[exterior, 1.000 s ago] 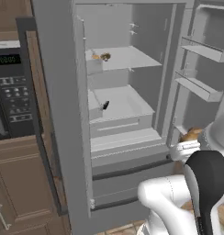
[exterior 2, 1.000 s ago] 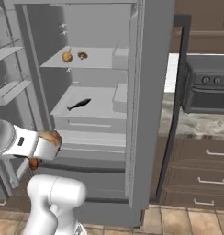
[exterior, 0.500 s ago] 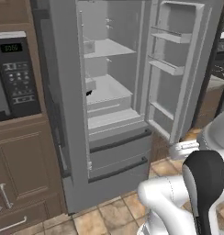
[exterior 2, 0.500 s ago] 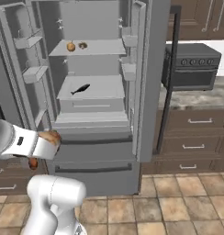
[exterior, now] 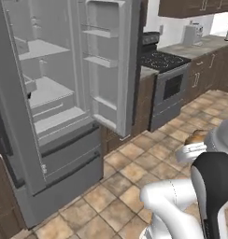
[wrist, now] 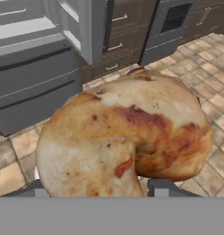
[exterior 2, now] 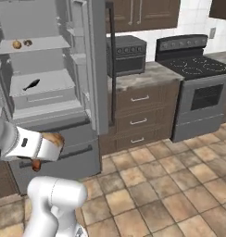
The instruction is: Gather the onion and mushroom from the fridge and place them on a tray on the dining counter. Then gather the chicken drumstick and fish from the fridge and place them on the other tray.
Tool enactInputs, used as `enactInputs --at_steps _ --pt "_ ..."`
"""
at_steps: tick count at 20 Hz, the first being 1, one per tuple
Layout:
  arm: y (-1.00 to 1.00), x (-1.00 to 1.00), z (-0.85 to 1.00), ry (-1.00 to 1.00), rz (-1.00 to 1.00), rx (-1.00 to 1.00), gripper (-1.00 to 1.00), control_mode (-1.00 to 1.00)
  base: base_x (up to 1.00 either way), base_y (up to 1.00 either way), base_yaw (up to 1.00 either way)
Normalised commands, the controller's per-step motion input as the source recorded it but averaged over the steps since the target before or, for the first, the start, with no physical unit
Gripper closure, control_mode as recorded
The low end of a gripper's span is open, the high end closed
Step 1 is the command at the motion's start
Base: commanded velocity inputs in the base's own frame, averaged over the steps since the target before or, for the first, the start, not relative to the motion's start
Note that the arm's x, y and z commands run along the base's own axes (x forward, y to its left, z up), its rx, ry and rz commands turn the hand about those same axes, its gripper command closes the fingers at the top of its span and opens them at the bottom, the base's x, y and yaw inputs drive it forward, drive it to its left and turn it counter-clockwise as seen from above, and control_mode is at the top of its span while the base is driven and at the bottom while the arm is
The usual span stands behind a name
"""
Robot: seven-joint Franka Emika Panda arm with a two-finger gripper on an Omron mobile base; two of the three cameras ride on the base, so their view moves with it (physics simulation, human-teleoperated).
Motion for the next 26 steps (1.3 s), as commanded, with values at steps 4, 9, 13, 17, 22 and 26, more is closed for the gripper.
enactInputs --at_steps 4,9,13,17,22,26 --pt "0.0 0.0 0.0 0.0 0.0 0.0 1.0 1.0 -0.44 0.0 -0.62" --pt "0.0 0.0 0.0 0.0 0.0 0.0 1.0 1.0 -0.37 0.0 -0.65" --pt "0.0 0.0 0.0 0.0 0.0 0.0 1.0 1.0 -0.33 0.0 -0.66" --pt "0.0 0.0 0.0 0.0 0.0 0.0 1.0 1.0 -0.32 0.0 -0.64" --pt "0.0 0.0 0.0 0.0 0.0 0.0 1.0 1.0 -0.29 0.0 -0.59" --pt "0.0 0.0 0.0 0.0 0.0 0.0 1.0 1.0 -0.16 -0.14 -0.54"
